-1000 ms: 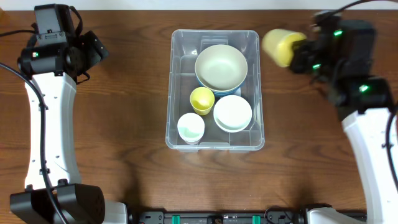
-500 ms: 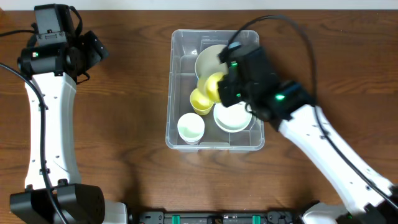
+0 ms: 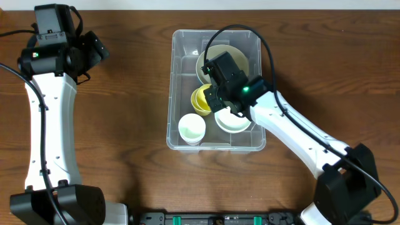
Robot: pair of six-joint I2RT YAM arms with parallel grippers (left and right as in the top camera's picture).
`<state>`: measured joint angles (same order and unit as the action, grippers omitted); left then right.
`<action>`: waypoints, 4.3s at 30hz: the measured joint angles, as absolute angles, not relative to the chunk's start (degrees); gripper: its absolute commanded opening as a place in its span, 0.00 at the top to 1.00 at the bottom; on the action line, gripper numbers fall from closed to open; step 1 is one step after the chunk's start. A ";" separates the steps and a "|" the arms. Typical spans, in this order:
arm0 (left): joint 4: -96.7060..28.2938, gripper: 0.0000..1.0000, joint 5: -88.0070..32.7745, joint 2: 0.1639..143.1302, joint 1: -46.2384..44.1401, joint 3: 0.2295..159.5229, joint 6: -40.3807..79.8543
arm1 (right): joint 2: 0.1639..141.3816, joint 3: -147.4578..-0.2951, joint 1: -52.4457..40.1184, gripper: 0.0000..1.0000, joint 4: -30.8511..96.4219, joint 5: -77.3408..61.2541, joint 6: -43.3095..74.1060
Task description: Pack container
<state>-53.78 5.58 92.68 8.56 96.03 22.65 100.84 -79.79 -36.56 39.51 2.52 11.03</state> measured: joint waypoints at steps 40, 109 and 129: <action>-53.80 0.02 5.61 92.68 8.56 96.03 22.63 | 85.43 -86.43 -9.43 0.25 52.99 8.01 15.92; -53.78 0.02 5.58 92.68 8.56 96.03 22.63 | 78.15 -86.32 -5.19 0.01 51.96 9.89 15.86; -53.78 0.02 5.63 92.68 8.56 96.03 22.65 | 20.88 -32.75 -4.54 0.01 -3.36 12.21 13.13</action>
<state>-53.78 5.63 92.68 8.56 96.03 22.65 20.88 -32.75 -4.54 -3.36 12.21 13.13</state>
